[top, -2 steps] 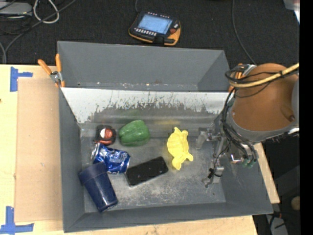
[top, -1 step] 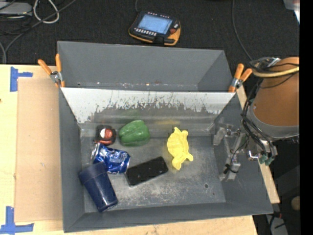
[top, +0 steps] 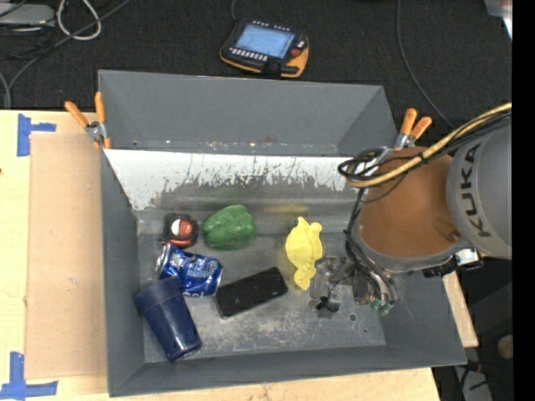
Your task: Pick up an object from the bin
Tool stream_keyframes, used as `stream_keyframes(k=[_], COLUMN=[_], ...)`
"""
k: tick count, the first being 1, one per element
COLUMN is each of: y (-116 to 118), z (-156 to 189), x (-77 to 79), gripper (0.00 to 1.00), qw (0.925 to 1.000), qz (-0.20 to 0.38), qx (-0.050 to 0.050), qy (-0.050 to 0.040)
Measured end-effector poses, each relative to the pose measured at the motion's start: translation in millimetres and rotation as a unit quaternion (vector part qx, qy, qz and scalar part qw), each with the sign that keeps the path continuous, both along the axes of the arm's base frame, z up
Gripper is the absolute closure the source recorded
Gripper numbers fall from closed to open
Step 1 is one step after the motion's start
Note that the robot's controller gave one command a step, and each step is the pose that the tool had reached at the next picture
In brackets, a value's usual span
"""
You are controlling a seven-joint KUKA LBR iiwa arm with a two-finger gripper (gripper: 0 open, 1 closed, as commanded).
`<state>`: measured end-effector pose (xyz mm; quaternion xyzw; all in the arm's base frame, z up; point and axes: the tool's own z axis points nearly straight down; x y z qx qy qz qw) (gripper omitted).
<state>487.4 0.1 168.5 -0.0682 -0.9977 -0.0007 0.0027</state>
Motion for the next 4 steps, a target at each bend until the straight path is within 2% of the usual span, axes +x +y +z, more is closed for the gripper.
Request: stream_keyframes(k=[1, 2, 3, 4], y=[0.2, 0.1, 0.2, -1.5], z=[0.0, 0.0, 0.0, 26.1], x=[0.0, 0.0, 0.0, 47.9], gripper=[0.0, 1.0, 1.0, 0.0], qw=[1.0, 1.0, 1.0, 0.9972], qz=[0.001, 0.001, 0.001, 0.075], qx=[0.0, 0.0, 0.0, 0.0], qy=[0.0, 0.0, 0.0, -0.0002])
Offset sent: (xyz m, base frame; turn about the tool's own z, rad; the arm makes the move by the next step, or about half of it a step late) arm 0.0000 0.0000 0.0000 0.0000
